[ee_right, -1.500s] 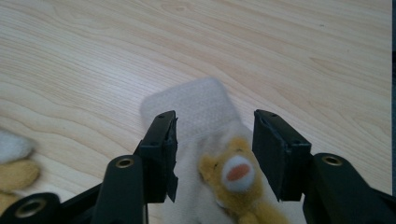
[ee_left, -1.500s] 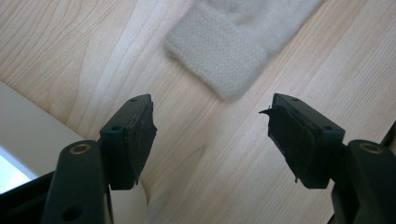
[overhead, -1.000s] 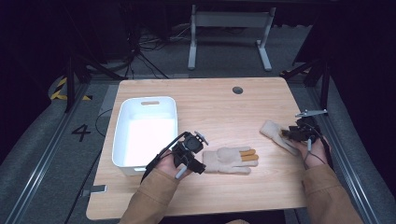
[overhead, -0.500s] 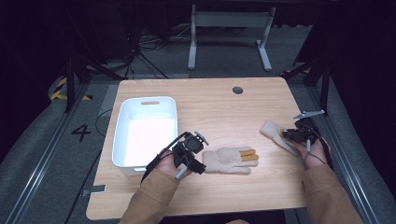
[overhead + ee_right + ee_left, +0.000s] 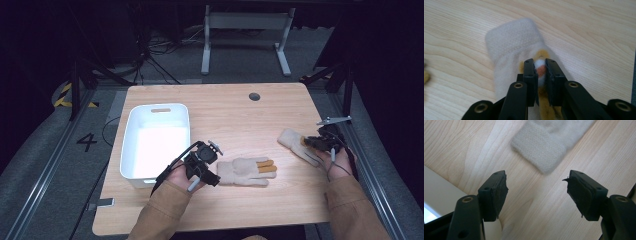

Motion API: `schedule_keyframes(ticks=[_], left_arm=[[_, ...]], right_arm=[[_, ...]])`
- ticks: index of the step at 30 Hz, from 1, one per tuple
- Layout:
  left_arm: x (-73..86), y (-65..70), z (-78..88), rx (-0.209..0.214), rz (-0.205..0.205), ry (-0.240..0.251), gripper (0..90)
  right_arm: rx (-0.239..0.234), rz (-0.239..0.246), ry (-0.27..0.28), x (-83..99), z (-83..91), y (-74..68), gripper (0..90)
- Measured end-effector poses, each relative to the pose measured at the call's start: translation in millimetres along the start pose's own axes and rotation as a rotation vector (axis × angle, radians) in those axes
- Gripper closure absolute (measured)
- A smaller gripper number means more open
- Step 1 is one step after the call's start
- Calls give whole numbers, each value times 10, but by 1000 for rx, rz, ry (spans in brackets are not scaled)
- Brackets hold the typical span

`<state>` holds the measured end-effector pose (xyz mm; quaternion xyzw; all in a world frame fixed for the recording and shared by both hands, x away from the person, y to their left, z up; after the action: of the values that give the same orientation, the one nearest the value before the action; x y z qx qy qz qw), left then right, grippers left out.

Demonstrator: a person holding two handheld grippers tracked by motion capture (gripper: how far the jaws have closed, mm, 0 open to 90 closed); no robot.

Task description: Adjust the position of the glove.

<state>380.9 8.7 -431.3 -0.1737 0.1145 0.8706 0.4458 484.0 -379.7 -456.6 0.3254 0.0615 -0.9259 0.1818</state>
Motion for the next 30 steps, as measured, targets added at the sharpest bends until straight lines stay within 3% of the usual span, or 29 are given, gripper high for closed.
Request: schedule_keyframes(ticks=[6,13,30], left_arm=[[-3,-3,13,0,-3,0,326],[-8,-7,0,4,-3,-2,325],[-22,-1,25,11,-6,4,326]], right_arm=[[-13,-1,24,-54,125,-24,802],[-36,33,51,-122,272,-79,802],[-99,100,58,-227,558,-289,802]])
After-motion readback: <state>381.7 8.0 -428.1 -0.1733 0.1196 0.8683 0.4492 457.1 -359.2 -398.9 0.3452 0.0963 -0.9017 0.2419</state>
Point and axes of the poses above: each handheld gripper's, and its own axes: z roughly backward along the jaws, x roughly out of its underside, y roughly to its right, the point moved 6 cm from there along -z, roughly forward along the jaws, and after that the axes turned 3 degrees about -z, right-handed, at the moved point
